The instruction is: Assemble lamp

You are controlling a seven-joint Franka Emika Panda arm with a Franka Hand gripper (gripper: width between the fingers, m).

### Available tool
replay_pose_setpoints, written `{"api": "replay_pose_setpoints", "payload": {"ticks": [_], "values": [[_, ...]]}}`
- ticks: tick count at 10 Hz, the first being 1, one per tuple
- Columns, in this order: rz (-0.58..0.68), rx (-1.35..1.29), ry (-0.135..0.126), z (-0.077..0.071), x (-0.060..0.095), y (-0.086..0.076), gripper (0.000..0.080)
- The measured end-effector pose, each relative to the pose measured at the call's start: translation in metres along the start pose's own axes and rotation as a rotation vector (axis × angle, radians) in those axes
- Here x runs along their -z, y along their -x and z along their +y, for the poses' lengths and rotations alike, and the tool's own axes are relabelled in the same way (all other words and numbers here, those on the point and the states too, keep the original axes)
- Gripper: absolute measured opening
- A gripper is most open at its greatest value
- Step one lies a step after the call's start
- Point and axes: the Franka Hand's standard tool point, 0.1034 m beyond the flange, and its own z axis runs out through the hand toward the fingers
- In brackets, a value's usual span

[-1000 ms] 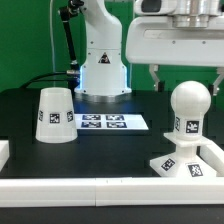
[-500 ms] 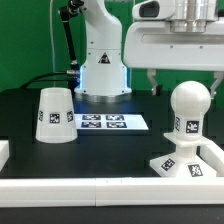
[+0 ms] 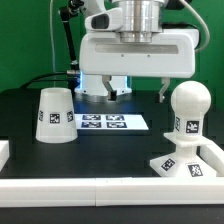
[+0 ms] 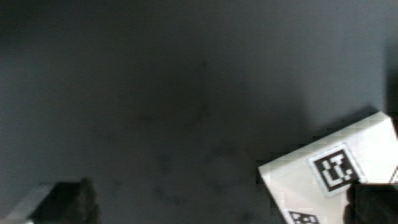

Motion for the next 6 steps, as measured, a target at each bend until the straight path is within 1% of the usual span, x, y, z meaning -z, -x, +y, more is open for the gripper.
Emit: {"api": "replay_pose_setpoints", "payload": {"ticks": [2,4,5,6], "values": [[0.002,-0.001,0.007,0.018,0.0,-0.005,0.0699],[0.0,0.007,0.013,0.03,-0.001,-0.006,0.0699],[-0.011,0.037,0.019,0.047,-0.002,0.004,0.0699],[-0.028,0.034,0.026,0.069,-0.002,0.018,0.0699]]}}
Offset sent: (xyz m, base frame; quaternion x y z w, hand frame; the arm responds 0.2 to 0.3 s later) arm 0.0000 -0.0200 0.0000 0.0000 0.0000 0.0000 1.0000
